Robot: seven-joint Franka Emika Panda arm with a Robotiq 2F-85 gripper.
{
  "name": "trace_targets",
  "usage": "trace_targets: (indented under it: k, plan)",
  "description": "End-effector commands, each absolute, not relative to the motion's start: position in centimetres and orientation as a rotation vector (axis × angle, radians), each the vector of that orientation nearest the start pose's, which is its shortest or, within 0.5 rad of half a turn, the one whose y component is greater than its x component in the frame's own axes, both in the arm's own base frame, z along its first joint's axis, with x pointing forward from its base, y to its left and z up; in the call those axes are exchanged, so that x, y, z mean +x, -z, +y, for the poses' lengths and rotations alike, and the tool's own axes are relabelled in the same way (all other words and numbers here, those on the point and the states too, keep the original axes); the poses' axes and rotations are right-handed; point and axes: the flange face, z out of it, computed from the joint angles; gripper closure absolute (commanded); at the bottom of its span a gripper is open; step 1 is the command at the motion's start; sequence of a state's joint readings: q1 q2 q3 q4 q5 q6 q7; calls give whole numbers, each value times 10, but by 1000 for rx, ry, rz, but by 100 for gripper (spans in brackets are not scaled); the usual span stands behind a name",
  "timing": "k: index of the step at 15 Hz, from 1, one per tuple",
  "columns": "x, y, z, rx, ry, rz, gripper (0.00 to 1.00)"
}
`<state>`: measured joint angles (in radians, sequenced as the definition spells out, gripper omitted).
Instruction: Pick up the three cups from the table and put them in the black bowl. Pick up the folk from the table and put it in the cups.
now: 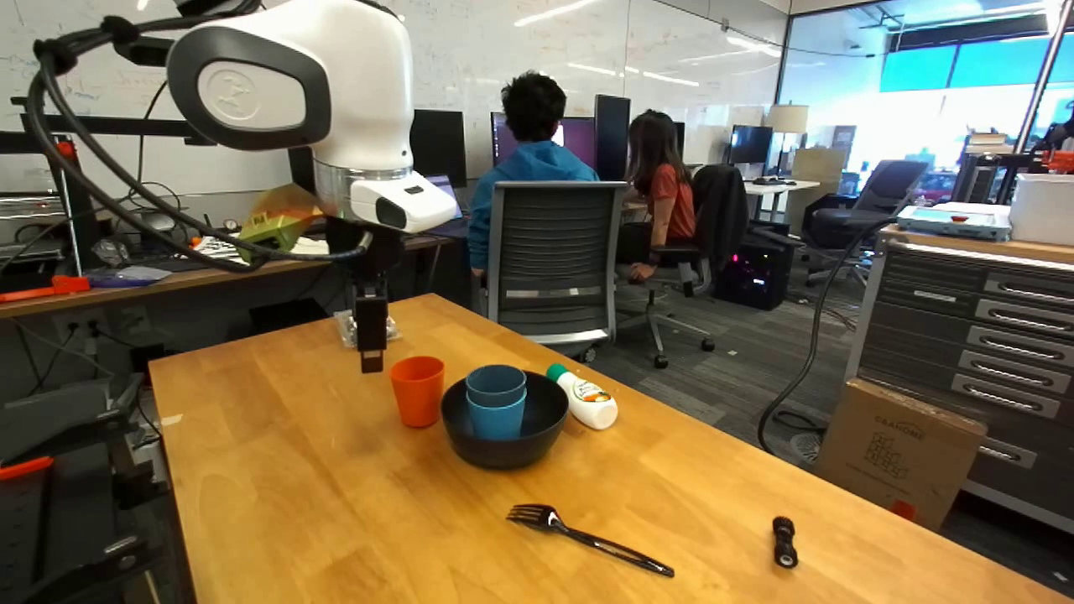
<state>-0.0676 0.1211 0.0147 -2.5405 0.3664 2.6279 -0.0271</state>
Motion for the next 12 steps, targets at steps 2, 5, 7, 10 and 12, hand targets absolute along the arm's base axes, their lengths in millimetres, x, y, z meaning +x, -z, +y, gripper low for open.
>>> trace_targets:
  k: [2, 5, 7, 10, 12]
  plan:
    - [481, -213, -18, -2896, -3, 530, 0]
    - [491, -200, -17, -2912, 6, 541, 0]
    - [495, -191, -17, -2918, 5, 550, 0]
    - [498, -178, -15, -2924, 0, 544, 0]
    - [499, -171, -12, -2926, 7, 536, 0]
